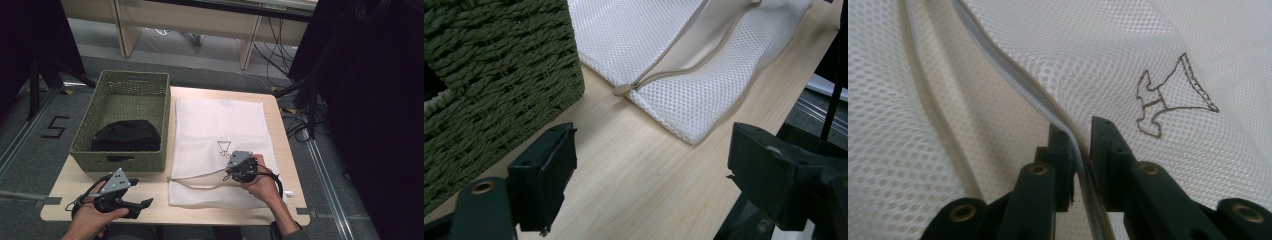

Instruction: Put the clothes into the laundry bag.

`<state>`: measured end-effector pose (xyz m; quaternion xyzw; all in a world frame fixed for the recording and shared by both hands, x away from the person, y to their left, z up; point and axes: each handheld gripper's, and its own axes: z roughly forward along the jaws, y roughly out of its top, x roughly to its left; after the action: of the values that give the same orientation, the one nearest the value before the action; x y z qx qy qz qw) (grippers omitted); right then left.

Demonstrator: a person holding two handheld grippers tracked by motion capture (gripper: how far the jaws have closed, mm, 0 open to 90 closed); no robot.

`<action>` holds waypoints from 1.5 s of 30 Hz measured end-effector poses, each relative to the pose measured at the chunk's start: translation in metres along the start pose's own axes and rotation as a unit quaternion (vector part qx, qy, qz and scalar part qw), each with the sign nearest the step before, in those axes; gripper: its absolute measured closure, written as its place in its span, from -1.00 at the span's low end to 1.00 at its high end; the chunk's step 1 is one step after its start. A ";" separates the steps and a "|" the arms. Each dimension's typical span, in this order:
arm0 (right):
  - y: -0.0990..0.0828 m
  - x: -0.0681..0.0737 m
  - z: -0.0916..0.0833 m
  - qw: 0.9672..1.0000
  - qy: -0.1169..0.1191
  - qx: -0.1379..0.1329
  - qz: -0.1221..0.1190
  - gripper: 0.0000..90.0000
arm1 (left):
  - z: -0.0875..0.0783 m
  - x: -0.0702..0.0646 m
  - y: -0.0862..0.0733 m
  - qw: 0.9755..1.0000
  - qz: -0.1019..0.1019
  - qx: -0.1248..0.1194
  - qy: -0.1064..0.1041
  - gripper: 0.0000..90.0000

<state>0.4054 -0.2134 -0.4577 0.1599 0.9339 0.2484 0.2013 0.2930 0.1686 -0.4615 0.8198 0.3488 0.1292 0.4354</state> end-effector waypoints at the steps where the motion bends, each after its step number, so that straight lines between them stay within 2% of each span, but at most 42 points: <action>1: 0.001 -0.001 0.000 1.000 -0.002 0.000 0.004 0.83 | -0.001 0.000 0.000 1.000 0.002 0.000 0.002 -0.57; 3: 0.003 -0.003 -0.001 1.000 -0.006 -0.004 0.017 0.85 | -0.002 0.001 0.002 1.000 -0.002 -0.004 0.003 -0.57; 5: 0.004 -0.005 -0.001 1.000 -0.008 -0.009 0.013 0.86 | -0.003 0.002 0.003 1.000 -0.003 -0.007 0.003 -0.57; 6: 0.006 -0.007 -0.002 1.000 -0.004 -0.013 0.027 0.87 | -0.003 0.002 0.004 1.000 -0.002 -0.008 0.003 -0.57; 7: 0.008 -0.009 -0.003 0.999 -0.005 -0.017 0.029 0.87 | -0.006 0.003 0.004 1.000 -0.001 -0.008 0.004 -0.57; 8: 0.010 -0.011 -0.004 0.999 -0.007 -0.022 0.023 0.88 | -0.007 0.003 0.005 1.000 -0.002 -0.008 0.007 -0.57; 10: 0.012 -0.013 -0.006 0.999 -0.008 -0.023 0.034 0.88 | -0.008 0.004 0.006 1.000 -0.003 -0.009 0.006 -0.57; 14: 0.016 -0.015 -0.009 0.999 -0.006 -0.022 0.038 0.89 | -0.010 0.005 0.006 1.000 -0.005 -0.007 0.009 -0.57; 18: 0.021 -0.020 -0.013 0.999 -0.007 -0.032 0.039 0.89 | -0.013 0.007 0.011 1.000 -0.005 -0.014 0.011 -0.57; 20: 0.024 -0.023 -0.015 0.999 -0.006 -0.036 0.038 0.89 | -0.015 0.009 0.015 1.000 0.006 0.008 0.003 -0.59; 21: 0.025 -0.025 -0.015 0.998 -0.004 -0.037 0.041 0.89 | -0.017 0.009 0.017 1.000 0.011 0.008 0.005 -0.60; 27: 0.038 -0.033 -0.017 0.998 0.001 -0.042 0.046 0.89 | -0.036 0.015 0.032 1.000 -0.002 -0.020 0.017 -0.60; 32: 0.042 -0.040 -0.024 0.998 -0.003 -0.047 0.051 0.89 | -0.052 0.033 0.056 0.998 -0.006 -0.041 0.049 -0.60; 33: 0.042 -0.042 -0.026 0.997 -0.004 -0.049 0.052 0.89 | -0.052 0.033 0.056 0.998 -0.006 -0.041 0.049 -0.60; 35: 0.043 -0.043 -0.029 0.997 -0.006 -0.049 0.062 0.89 | -0.056 0.048 0.070 0.997 -0.007 -0.033 0.068 -0.60; 37: 0.043 -0.046 -0.031 0.997 -0.006 -0.055 0.054 0.89 | -0.056 0.064 0.081 0.996 -0.003 -0.019 0.085 -0.60; 39: 0.044 -0.047 -0.031 0.997 -0.004 -0.055 0.061 0.88 | -0.053 0.078 0.089 0.995 -0.013 -0.011 0.098 -0.60; 41: 0.044 -0.046 -0.031 0.997 -0.004 -0.053 0.061 0.88 | -0.051 0.083 0.092 0.995 -0.014 -0.007 0.100 -0.60; 42: 0.044 -0.046 -0.030 0.997 -0.002 -0.055 0.059 0.88 | -0.046 0.094 0.099 0.995 -0.021 0.001 0.101 -0.60; 43: 0.044 -0.046 -0.030 0.997 -0.001 -0.055 0.057 0.88 | -0.042 0.100 0.102 0.994 -0.023 0.010 0.103 -0.60; 44: 0.044 -0.046 -0.030 0.997 -0.002 -0.054 0.056 0.88 | -0.038 0.105 0.105 0.995 -0.026 0.019 0.099 -0.60; 45: 0.044 -0.047 -0.030 0.997 -0.001 -0.055 0.058 0.87 | -0.032 0.112 0.107 0.995 -0.032 0.037 0.086 -0.61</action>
<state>0.4407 -0.2080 -0.3968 0.2030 0.9076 0.3108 0.1960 0.4065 0.2243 -0.3673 0.8095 0.4156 0.1724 0.3771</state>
